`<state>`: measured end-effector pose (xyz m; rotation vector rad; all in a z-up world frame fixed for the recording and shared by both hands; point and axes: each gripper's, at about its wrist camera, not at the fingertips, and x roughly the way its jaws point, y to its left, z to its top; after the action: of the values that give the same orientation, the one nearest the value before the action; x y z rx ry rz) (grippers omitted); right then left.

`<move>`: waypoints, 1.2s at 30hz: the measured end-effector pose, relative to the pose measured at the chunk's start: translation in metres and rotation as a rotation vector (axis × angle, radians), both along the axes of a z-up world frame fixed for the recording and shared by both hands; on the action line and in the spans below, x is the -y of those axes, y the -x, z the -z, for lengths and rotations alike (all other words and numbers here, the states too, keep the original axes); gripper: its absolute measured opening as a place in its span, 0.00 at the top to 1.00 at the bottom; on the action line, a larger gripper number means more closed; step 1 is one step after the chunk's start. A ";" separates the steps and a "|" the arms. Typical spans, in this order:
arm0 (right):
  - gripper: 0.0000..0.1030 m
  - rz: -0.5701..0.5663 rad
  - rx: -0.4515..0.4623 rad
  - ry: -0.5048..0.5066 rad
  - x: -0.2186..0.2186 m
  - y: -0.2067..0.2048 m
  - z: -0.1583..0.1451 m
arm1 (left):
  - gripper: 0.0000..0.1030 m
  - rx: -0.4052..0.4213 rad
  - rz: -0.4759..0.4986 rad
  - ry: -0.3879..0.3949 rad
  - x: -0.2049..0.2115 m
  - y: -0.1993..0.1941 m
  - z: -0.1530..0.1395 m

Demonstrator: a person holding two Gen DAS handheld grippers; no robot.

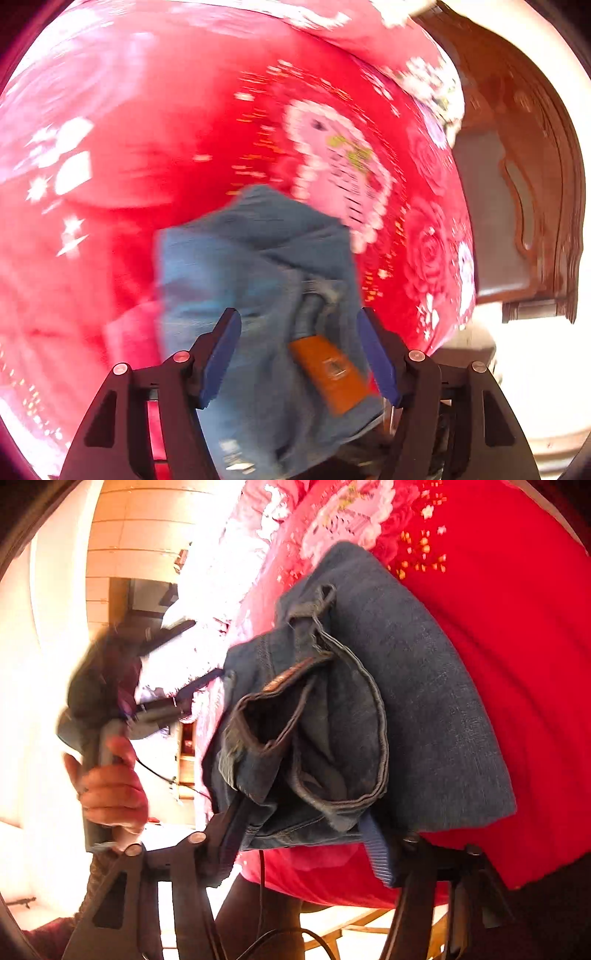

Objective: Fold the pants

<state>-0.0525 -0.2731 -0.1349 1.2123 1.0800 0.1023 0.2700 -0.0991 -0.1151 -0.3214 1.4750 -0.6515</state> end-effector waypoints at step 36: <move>0.71 -0.167 -0.065 0.287 0.016 -0.132 0.035 | 0.57 -0.002 -0.206 -0.134 -0.024 0.017 0.046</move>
<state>0.0793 -0.2893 -0.1697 0.8728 1.2072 0.0347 0.2531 -0.0753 -0.1615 -0.3645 1.4568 -0.3863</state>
